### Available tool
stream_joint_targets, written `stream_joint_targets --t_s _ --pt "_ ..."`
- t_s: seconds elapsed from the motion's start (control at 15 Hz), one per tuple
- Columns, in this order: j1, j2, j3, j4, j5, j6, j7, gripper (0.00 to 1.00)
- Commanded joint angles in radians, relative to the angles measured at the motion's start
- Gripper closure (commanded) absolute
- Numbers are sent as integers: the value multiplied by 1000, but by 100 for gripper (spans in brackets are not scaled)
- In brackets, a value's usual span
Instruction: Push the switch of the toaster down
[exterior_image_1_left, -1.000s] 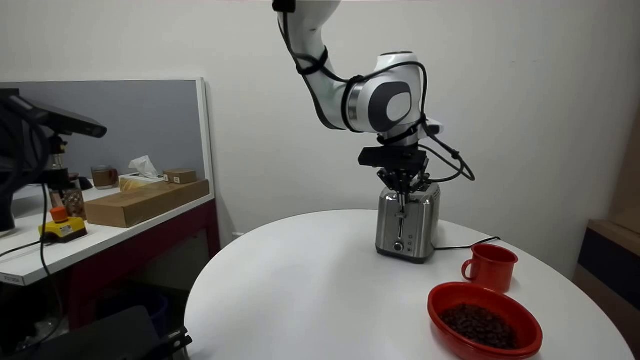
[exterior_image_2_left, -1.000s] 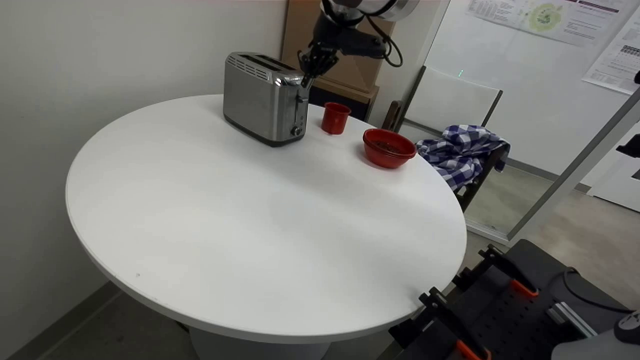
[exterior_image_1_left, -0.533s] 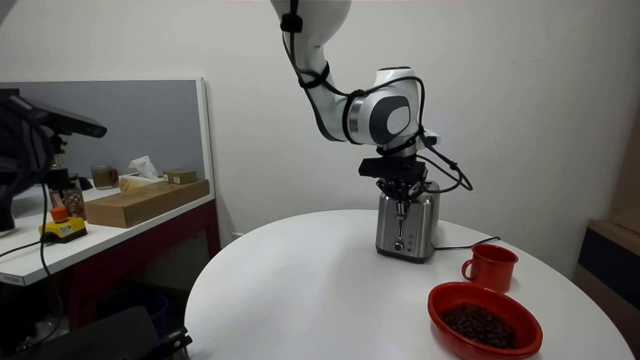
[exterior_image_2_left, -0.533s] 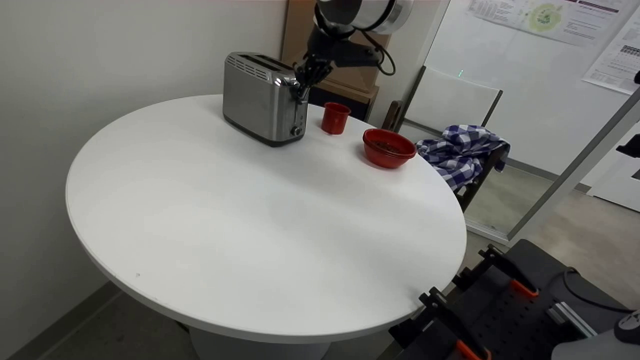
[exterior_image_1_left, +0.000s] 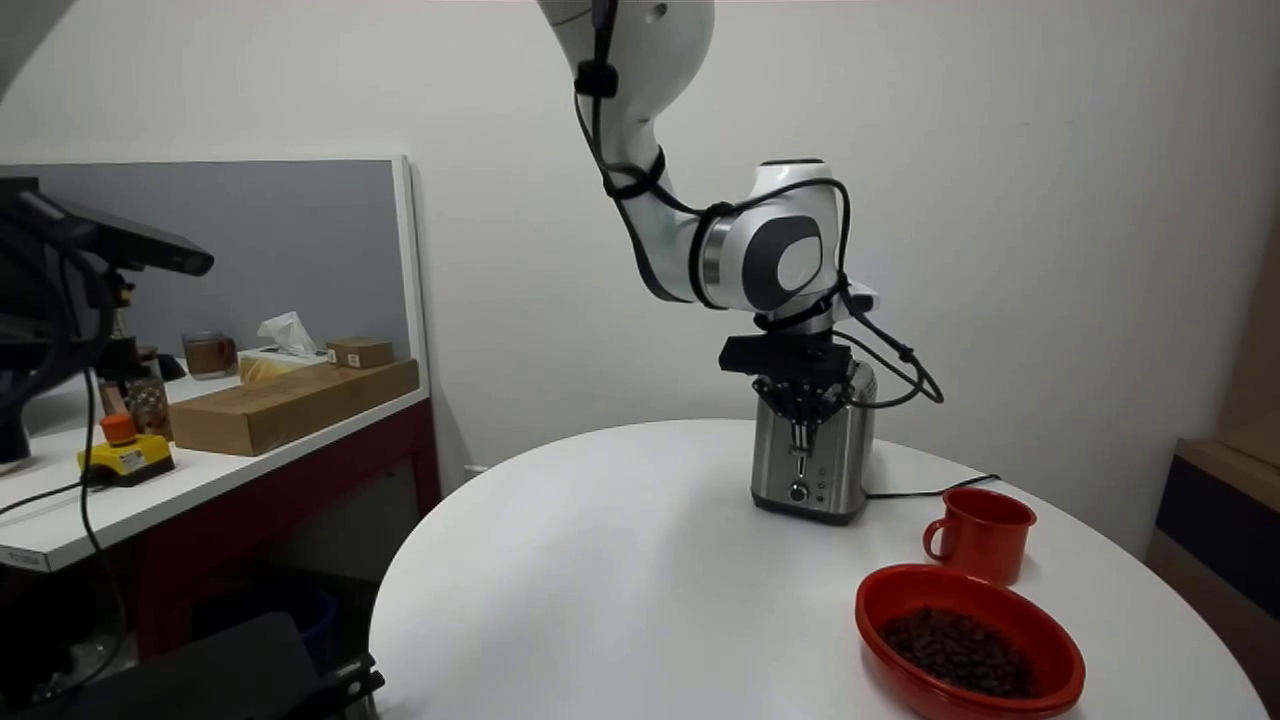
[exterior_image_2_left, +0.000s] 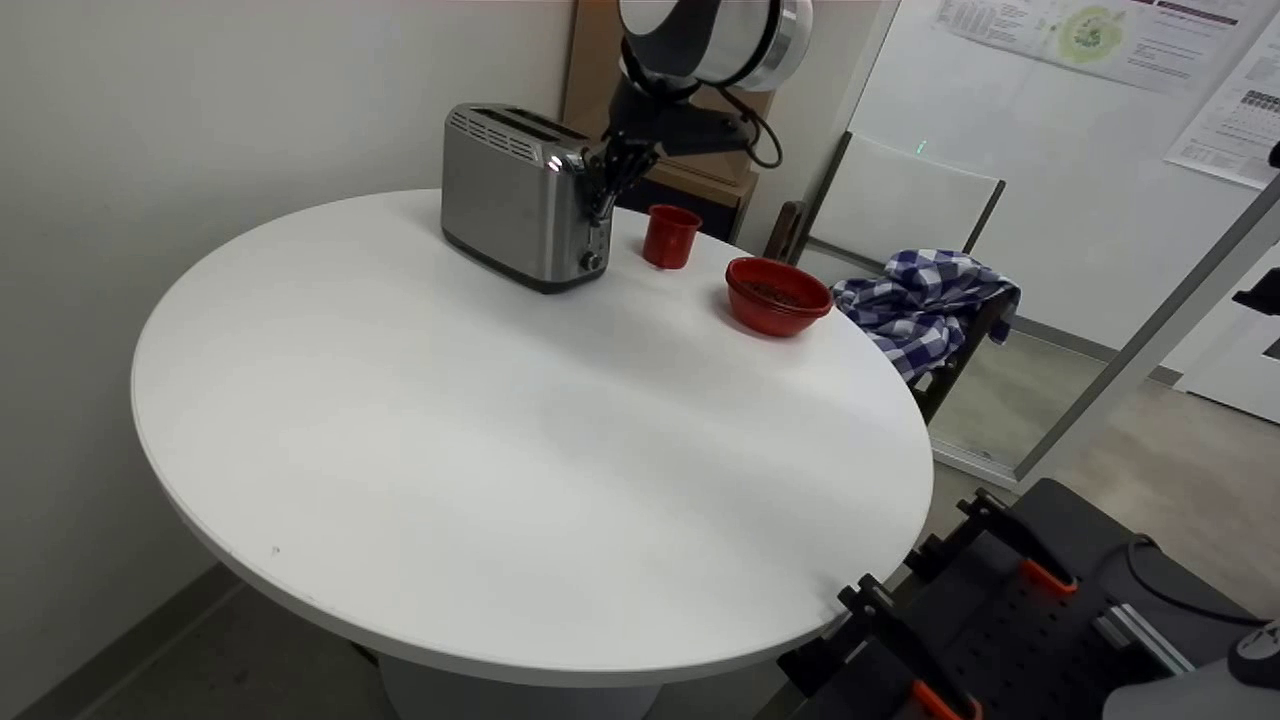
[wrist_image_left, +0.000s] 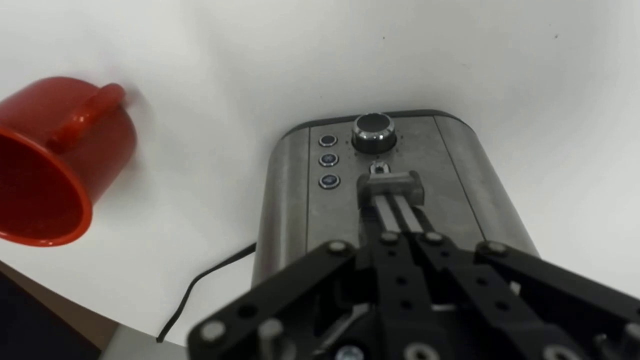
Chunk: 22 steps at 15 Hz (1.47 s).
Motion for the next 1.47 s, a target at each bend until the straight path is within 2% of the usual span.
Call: stream_joint_targets --t_s 0.0,0.33,0.73,0.8,0.87,1.07,1.4 --pt "19 92 -5 72 -17 -10 14 100" --pt "30 147 -21 98 -34 -27 25 100" --pt "51 154 -44 122 -39 -45 72 100" --pt "59 147 -51 137 -28 -70 111 74" --pt "67 140 -60 150 -21 -105 153 73" --pt "42 110 -51 180 25 -196 218 52" --pt "-36 -20 -22 117 111 -291 174 14"
